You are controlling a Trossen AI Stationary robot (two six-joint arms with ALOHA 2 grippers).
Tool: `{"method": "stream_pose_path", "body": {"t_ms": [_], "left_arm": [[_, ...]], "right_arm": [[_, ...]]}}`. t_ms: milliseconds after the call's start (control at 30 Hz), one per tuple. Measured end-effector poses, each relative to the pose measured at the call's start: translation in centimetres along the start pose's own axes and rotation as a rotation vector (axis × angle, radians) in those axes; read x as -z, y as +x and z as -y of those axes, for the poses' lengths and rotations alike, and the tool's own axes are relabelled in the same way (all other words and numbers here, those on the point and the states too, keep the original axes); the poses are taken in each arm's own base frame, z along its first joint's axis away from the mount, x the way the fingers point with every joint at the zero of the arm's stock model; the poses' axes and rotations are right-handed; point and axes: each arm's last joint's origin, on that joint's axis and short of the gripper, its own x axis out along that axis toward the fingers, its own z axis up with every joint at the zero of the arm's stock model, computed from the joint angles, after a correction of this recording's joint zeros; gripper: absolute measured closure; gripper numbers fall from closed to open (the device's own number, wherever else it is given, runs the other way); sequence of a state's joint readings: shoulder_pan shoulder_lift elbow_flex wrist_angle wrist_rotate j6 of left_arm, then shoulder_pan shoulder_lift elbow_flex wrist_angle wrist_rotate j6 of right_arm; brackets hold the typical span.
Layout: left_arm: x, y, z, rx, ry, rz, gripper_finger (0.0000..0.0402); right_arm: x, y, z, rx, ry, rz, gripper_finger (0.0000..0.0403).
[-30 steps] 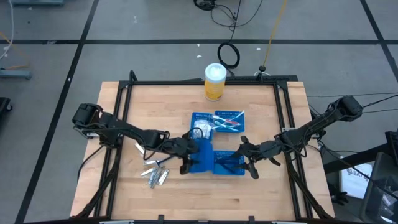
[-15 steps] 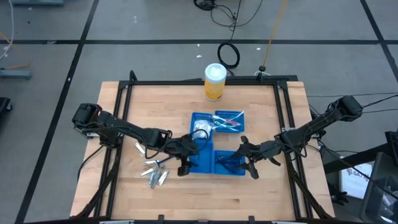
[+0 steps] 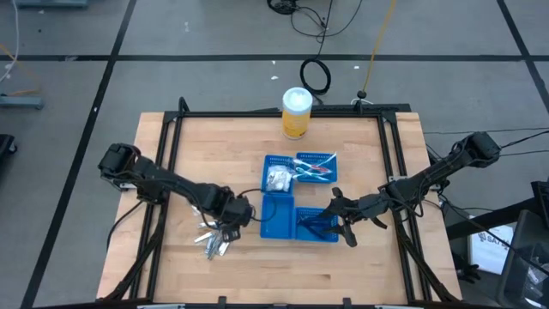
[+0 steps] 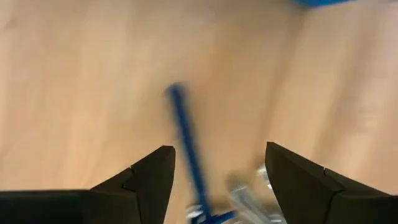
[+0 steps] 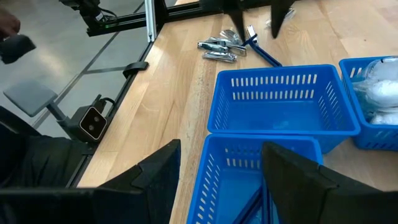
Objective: Pick & Place Travel size toiletries
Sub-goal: Put the blue razor into the bottom right blue bin
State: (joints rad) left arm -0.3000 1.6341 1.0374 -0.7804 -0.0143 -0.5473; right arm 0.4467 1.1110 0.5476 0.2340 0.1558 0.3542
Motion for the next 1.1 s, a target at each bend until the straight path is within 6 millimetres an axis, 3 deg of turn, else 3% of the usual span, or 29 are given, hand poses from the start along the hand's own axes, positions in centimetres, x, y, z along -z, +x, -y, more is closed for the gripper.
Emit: {"method": "stream_pose_path", "body": {"t_ms": [433,833,967,1100], "left_arm": [[3.1,2.7,-1.2,-0.125,-0.149,-0.067,0.0158],[3.2,3.7,-1.2,-0.065,-0.152,-0.042,0.0161],[3.1,4.5,-1.1,-0.067,-0.142,-0.065,0.0193],[3.0,5.5,-1.1,-0.075,-0.136,-0.094,0.0251]], "right_arm": [[0.0,0.0,0.0,0.0,0.001,0.0,0.0193],[0.0,0.0,0.0,0.0,0.001,0.0,0.0193],[0.0,0.0,0.0,0.0,0.001,0.001,0.0193],[0.0,0.0,0.0,0.0,0.001,0.001,0.0193]]}}
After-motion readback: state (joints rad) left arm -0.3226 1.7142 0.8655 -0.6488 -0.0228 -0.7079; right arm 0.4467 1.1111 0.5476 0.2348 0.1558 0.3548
